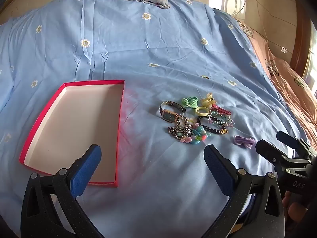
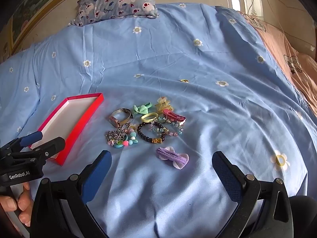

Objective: Organize jewelry

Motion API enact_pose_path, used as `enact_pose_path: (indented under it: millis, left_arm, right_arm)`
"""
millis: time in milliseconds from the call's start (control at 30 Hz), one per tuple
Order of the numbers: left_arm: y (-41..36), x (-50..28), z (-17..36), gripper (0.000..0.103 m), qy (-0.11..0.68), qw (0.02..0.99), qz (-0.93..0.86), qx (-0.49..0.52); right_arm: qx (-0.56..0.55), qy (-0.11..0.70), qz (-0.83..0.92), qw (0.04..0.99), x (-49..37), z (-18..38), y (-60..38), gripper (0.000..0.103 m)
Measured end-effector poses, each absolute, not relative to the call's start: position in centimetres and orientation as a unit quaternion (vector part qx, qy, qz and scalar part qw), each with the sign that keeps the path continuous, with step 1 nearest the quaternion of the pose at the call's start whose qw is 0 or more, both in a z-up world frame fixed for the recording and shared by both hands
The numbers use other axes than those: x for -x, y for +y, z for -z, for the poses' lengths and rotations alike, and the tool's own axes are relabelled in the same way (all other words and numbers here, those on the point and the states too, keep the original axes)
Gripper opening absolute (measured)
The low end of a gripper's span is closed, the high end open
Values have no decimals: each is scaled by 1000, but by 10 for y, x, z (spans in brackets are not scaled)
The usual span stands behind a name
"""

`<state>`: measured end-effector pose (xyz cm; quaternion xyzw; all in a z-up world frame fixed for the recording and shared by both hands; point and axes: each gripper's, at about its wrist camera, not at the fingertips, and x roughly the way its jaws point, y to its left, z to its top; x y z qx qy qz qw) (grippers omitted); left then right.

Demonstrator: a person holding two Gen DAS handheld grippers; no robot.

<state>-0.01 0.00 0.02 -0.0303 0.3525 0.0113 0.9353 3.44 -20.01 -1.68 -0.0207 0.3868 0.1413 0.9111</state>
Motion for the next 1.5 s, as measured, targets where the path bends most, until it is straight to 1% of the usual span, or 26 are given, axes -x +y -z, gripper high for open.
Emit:
enact_pose_path:
  millis: [900, 1133, 1167, 1333, 1400, 1500]
  left_arm:
    - [-1, 0, -1, 103, 351, 936, -13, 29]
    - [4, 5, -6, 103, 343, 939, -14, 29]
    - [4, 6, -6, 103, 329, 944, -15, 25]
    - [1, 5, -3, 103, 339, 940, -11, 27]
    - [1, 3, -2, 103, 358, 933, -7, 32]
    - [0, 1, -1, 103, 367, 930, -3, 35]
  right_arm:
    - [19, 388, -149, 909, -34, 15, -197, 102]
    - [19, 385, -149, 911, -33, 15, -197, 102]
    - [19, 386, -149, 910, -33, 15, -197, 102]
    - [14, 389, -150, 909, -34, 16, -197, 102]
    - [14, 389, -150, 909, -34, 16, -197, 102]
    - [14, 389, -150, 909, -34, 16, -198, 102]
